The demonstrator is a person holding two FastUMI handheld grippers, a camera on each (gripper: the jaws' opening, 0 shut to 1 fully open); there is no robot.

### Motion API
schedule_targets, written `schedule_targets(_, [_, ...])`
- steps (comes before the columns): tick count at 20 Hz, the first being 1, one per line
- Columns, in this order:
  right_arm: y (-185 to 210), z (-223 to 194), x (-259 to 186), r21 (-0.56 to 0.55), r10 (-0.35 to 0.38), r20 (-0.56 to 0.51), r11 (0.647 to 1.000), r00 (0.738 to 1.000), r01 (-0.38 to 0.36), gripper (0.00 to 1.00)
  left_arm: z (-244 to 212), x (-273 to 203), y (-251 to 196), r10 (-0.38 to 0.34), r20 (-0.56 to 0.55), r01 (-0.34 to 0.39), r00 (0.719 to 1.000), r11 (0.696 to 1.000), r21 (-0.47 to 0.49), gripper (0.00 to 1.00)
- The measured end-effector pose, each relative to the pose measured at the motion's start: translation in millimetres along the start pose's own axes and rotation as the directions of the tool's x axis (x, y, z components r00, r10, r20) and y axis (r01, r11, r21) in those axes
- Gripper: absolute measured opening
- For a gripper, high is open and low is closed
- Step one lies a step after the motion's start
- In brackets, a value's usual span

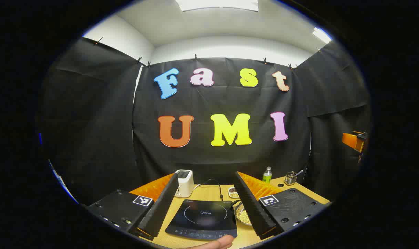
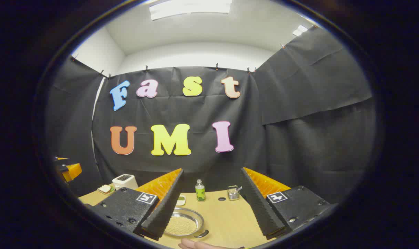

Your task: First push the handle of the pot to place it horizontally, then grasp the pot with both hands and set it on the induction cooktop.

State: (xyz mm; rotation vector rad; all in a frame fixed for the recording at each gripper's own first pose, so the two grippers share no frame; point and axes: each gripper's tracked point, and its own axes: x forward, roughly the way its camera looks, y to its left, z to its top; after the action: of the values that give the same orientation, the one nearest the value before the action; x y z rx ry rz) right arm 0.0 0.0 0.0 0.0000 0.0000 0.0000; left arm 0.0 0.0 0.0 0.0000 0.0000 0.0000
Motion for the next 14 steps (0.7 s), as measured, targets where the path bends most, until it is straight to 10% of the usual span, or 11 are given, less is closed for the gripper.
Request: schedule_targets(14, [9,-13,3,-0.033,0.033,-0.014,0.999,0.999,-0.034,0.96,3,-10,-14,-0.048,0.011,0.048,0.999,0.999,-0.008,0.96])
